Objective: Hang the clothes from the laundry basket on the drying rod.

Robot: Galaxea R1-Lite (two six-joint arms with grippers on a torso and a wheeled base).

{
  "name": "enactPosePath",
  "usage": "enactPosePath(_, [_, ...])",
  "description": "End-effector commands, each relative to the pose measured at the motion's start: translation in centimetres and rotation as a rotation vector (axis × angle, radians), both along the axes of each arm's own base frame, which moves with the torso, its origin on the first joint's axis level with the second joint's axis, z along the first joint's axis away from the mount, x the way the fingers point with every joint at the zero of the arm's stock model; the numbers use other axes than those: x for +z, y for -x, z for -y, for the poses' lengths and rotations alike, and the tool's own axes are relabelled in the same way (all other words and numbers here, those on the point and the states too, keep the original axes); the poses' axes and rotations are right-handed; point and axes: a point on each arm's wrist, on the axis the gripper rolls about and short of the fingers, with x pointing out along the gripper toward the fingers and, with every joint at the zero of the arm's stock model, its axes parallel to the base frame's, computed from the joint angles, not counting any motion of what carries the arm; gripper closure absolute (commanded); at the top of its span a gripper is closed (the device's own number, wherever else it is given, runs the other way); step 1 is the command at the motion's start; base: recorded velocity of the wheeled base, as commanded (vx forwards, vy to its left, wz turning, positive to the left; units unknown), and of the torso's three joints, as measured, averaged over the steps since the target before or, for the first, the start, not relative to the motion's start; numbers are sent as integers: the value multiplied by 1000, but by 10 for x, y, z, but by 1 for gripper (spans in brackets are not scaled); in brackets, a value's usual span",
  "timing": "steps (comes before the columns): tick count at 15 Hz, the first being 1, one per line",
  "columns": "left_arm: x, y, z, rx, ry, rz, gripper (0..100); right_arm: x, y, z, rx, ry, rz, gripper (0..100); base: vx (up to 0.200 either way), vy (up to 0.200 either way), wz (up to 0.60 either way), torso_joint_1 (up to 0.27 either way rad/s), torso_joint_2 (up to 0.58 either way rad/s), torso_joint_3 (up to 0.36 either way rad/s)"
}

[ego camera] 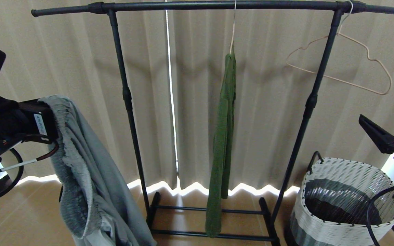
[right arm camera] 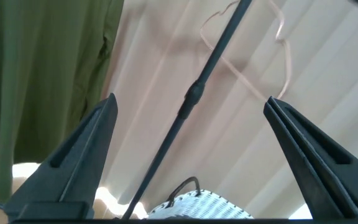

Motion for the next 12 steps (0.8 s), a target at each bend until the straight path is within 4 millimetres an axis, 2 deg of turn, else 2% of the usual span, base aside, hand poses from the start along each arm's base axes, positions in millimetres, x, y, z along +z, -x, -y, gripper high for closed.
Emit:
enactPosePath(1, [-2,0,0,1,-4,-10,100,-1,-1,0,0,2,-6,0,0,0,0,149,-51,-222])
enactPosePath(3, [-5,0,0,1,-8,-17,100,-1,-1,0,0,2,-5,0,0,0,0,190,-266,-249])
enactPosePath(5, [-6,0,0,0,-11,-23,100,-1,-1,0,0,0,-5,0,0,0,0,173,-667,-244])
enactPosePath(8, [-13,0,0,-3,-19,-45,100,-2,-2,0,0,2,-14,0,0,0,0,48,-538,-255])
enactPosePath(12, [-21,1,0,-4,-26,-70,100,-2,-5,0,0,2,-19,0,0,0,0,317,-474,-261])
